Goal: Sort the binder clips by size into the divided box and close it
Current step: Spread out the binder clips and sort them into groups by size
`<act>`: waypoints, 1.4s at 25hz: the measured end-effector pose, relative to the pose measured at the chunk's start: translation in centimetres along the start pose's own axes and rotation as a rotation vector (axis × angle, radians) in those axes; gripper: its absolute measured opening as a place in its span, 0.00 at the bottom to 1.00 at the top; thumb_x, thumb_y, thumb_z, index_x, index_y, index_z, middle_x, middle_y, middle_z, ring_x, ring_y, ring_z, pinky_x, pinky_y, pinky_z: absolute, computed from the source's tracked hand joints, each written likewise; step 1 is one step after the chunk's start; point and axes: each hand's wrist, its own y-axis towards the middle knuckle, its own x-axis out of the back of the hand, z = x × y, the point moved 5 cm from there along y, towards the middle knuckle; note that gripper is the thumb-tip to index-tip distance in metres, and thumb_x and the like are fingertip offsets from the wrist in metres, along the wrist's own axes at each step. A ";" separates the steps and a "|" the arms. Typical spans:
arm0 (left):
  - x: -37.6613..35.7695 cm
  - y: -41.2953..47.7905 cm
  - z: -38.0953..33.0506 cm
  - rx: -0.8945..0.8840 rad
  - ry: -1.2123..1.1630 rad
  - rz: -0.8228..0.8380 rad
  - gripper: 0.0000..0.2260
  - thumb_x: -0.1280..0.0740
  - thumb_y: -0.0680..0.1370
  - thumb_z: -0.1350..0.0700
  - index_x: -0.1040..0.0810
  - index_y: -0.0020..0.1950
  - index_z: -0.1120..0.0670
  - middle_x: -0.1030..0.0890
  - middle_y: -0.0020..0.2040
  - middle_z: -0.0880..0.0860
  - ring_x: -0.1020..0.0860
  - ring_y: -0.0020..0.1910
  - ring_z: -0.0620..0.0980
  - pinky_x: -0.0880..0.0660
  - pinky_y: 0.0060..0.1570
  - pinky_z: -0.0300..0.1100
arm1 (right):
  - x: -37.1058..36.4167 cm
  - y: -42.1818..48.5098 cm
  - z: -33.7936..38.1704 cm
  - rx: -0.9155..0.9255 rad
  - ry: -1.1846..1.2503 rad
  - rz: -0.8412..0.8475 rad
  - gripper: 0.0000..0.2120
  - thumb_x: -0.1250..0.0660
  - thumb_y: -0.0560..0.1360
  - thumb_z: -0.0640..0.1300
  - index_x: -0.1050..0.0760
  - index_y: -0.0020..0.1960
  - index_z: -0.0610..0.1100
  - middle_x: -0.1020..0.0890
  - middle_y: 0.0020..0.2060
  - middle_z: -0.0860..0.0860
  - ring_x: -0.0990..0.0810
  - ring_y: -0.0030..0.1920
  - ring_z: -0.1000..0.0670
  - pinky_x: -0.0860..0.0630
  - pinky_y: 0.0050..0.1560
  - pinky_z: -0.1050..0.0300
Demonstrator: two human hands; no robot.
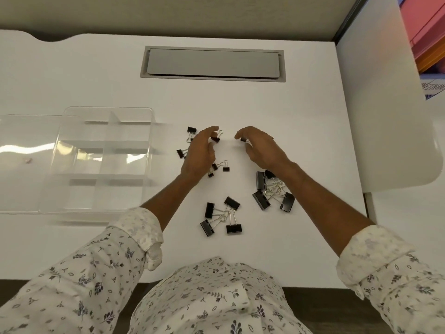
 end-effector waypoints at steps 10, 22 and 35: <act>5.8 -3.7 6.4 0.252 0.031 -0.111 0.23 0.40 0.77 0.70 0.26 0.69 0.54 0.20 0.56 0.52 0.21 0.54 0.52 0.21 0.55 0.48 | -6.9 -1.3 4.3 -0.105 -0.043 -0.035 0.05 0.34 0.79 0.38 0.21 0.54 0.42 0.23 0.47 0.49 0.21 0.48 0.46 0.26 0.46 0.55; 4.9 -5.7 5.1 0.174 0.047 -0.107 0.18 0.37 0.78 0.64 0.26 0.68 0.55 0.21 0.59 0.54 0.23 0.57 0.53 0.25 0.56 0.43 | -6.4 -3.3 4.0 -0.132 -0.019 -0.050 0.10 0.29 0.76 0.39 0.20 0.58 0.44 0.21 0.53 0.48 0.22 0.48 0.52 0.25 0.51 0.57; 3.9 -7.0 3.8 -0.091 0.321 0.051 0.10 0.32 0.79 0.57 0.15 0.58 0.52 0.18 0.58 0.53 0.25 0.60 0.54 0.24 0.55 0.48 | -7.4 3.4 6.6 -0.031 -0.073 -0.017 0.10 0.31 0.77 0.39 0.19 0.58 0.43 0.20 0.52 0.46 0.20 0.51 0.46 0.25 0.53 0.54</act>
